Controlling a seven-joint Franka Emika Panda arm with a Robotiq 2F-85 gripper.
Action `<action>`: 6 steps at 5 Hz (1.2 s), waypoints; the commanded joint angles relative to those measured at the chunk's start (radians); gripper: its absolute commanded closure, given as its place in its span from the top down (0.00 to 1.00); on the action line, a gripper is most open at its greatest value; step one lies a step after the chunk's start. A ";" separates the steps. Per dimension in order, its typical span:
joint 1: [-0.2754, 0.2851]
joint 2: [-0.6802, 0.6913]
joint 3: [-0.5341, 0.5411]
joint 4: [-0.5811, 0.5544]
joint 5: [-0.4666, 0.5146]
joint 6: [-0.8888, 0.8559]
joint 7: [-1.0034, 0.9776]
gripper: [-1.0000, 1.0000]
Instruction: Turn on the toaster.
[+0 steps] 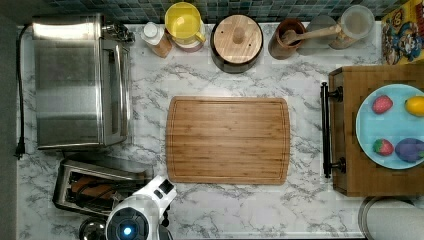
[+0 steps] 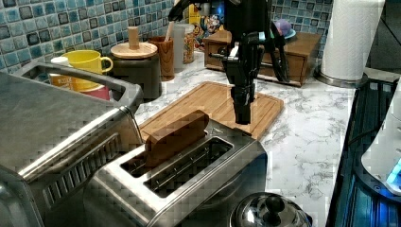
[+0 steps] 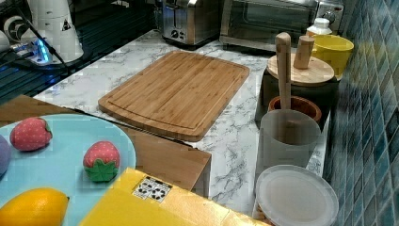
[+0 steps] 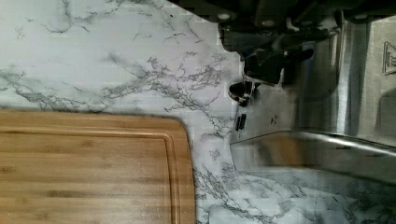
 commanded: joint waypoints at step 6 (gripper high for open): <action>0.046 0.154 0.023 0.088 0.057 0.043 0.081 0.00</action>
